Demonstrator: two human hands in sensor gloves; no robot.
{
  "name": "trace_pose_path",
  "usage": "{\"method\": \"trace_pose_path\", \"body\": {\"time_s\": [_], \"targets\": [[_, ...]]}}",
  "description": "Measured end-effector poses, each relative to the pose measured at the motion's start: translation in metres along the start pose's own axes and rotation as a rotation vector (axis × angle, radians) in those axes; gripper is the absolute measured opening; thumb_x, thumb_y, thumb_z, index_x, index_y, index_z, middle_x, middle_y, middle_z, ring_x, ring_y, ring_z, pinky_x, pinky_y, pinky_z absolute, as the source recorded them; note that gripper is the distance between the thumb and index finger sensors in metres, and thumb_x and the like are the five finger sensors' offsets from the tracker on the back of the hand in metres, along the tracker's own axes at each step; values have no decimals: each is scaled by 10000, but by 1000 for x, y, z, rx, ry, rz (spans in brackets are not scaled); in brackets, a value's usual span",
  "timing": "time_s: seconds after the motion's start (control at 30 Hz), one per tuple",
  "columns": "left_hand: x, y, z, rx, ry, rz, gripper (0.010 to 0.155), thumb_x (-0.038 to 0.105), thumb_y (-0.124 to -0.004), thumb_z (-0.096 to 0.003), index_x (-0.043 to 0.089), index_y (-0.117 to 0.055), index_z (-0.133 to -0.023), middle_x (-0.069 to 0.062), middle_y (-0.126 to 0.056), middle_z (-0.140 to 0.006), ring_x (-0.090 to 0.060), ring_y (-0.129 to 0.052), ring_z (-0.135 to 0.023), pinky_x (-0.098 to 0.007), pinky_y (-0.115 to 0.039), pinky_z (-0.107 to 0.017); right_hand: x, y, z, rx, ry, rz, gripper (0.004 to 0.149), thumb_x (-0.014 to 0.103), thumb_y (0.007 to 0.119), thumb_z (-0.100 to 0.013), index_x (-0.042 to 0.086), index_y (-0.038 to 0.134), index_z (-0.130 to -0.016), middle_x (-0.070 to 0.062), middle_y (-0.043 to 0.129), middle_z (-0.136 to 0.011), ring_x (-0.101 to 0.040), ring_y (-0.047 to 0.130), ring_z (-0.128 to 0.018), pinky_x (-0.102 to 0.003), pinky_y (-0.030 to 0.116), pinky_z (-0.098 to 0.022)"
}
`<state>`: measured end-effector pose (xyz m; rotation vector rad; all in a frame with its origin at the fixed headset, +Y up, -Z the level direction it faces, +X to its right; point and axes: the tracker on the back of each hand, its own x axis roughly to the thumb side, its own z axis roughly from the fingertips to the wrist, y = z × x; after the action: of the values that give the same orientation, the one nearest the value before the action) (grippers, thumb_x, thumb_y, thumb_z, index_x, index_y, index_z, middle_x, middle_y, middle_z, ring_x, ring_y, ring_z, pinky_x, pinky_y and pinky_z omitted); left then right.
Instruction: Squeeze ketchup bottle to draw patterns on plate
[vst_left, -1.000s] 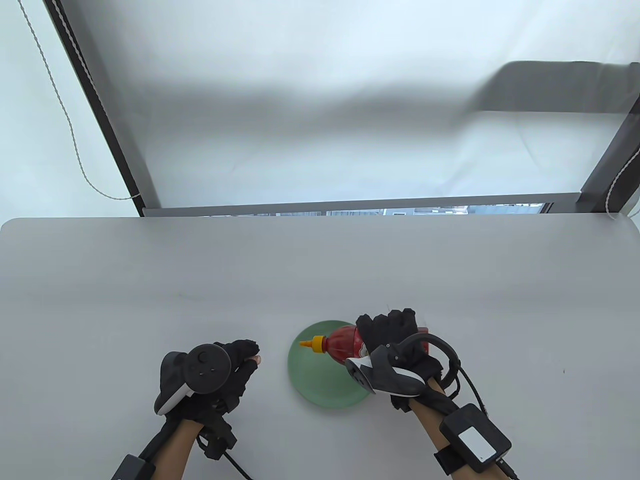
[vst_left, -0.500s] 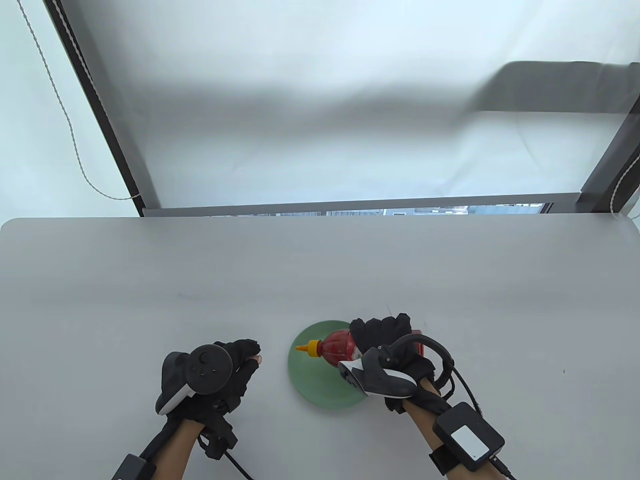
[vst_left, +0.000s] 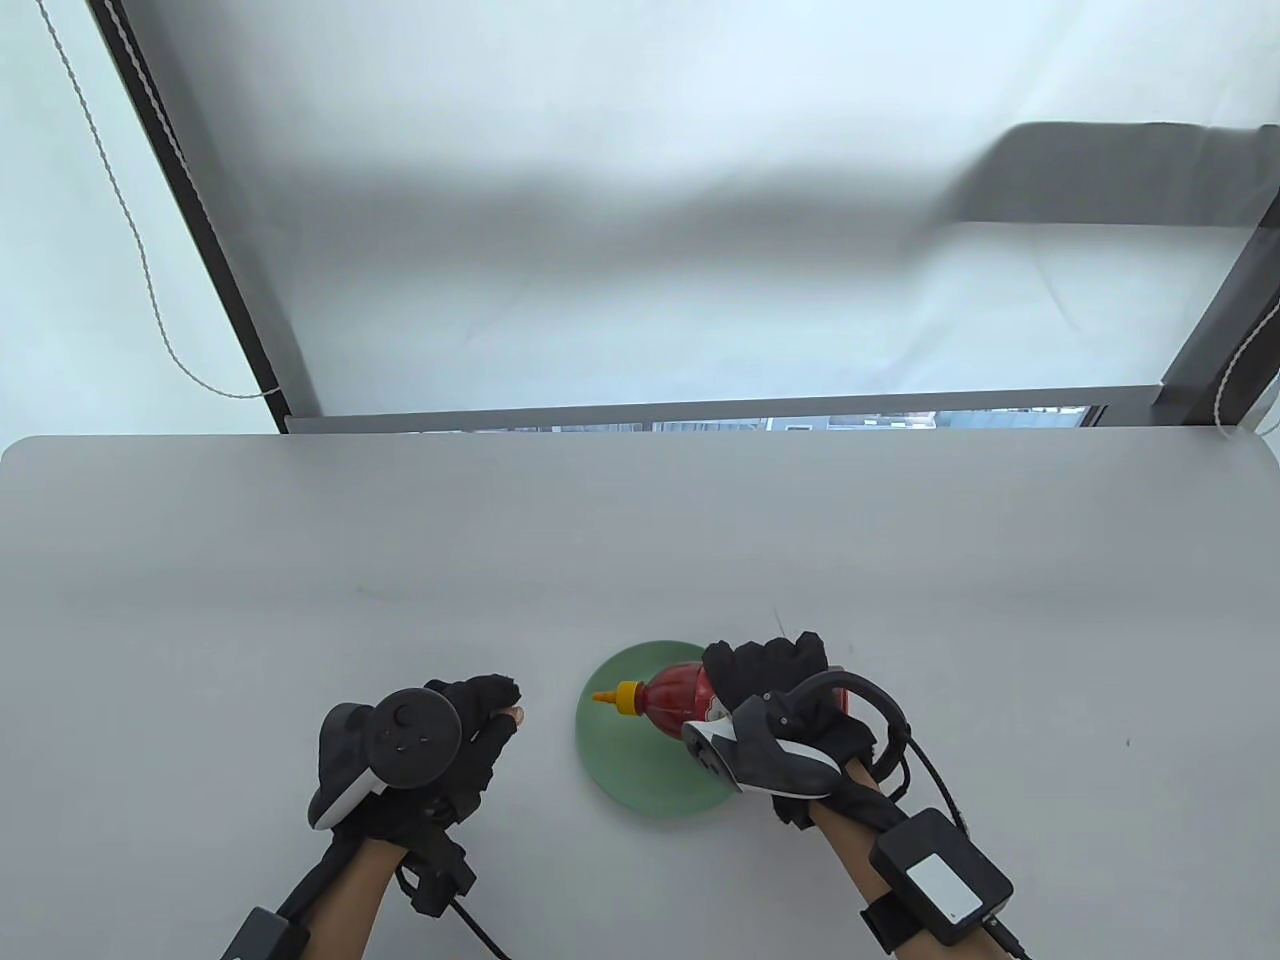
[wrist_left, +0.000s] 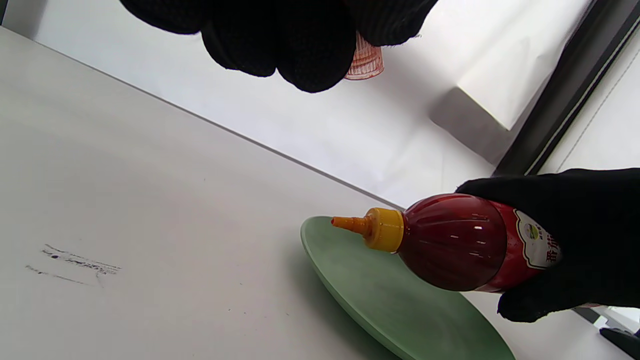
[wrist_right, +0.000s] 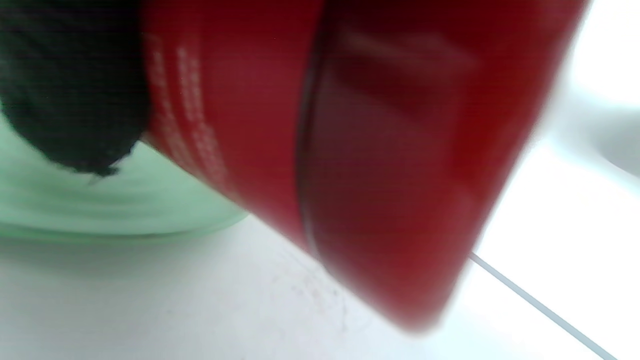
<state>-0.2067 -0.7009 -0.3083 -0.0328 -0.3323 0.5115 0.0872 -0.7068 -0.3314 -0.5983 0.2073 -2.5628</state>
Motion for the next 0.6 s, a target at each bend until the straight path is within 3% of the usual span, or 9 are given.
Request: {"method": "trace_pose_path", "body": {"time_s": [0.6], "targets": [[-4,1,2,7,28,8,466,293,-724,-580,134,-622,-1005,-126,-858,-893,-405,-763,-879,-605,-670,-599,-1,-5,18,0,-15,-10,974,652,1003,-379,240,579,-1152,-121,853,-1039,-334,899,-903,-608,720,-738]]}}
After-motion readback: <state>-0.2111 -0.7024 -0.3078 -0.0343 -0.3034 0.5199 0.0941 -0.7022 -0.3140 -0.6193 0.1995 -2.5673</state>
